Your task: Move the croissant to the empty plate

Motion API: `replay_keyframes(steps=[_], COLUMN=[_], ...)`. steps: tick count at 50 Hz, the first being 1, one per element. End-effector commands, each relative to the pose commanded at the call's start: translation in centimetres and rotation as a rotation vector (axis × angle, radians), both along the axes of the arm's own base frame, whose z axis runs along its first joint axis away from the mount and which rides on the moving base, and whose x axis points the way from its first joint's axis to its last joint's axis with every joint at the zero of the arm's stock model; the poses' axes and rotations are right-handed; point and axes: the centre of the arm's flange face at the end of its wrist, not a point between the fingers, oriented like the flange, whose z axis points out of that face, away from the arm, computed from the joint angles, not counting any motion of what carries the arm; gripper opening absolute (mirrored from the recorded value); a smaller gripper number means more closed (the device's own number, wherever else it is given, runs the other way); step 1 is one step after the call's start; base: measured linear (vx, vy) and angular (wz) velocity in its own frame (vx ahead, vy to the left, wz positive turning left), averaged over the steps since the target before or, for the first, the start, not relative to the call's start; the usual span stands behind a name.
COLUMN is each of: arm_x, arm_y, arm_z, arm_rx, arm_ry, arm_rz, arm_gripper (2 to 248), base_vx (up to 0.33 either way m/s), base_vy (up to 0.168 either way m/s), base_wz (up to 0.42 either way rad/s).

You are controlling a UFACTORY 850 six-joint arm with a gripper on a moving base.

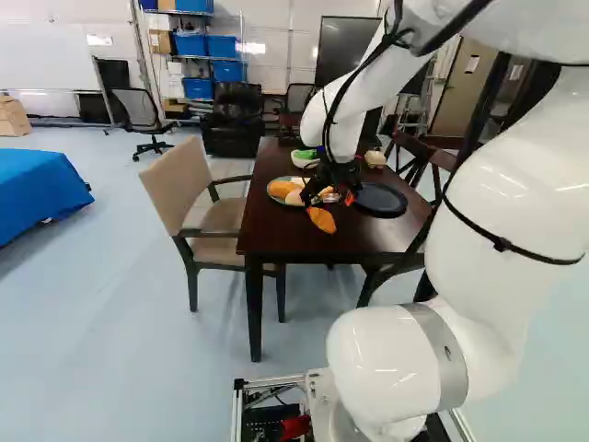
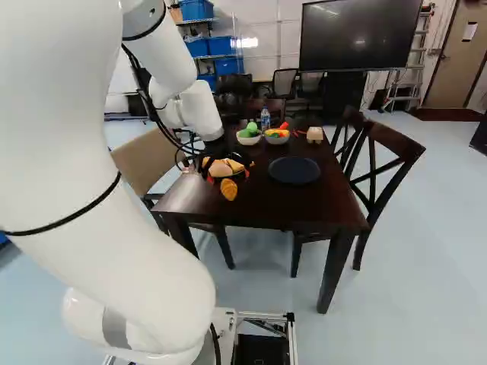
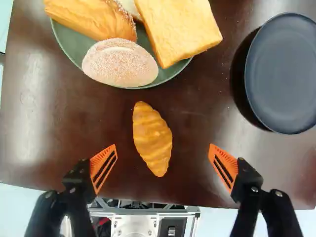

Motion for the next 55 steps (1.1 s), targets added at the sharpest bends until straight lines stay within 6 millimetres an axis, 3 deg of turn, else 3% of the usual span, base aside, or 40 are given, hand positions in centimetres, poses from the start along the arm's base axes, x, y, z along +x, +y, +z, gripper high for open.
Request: replay_keyframes(steps=[35,55], arm_x=[3.1,3.1], arm_y=[0.5,0.5], arm_z=[-4.8,-4.8], arm_rx=[0.014,0.011], arm_ry=[0.099,0.102], arm_rz=[-0.006,0.021], arm_gripper=[247,243], base_vx=[0.000,0.000], base_vy=[0.000,0.000], base_wz=[0.000,0.000])
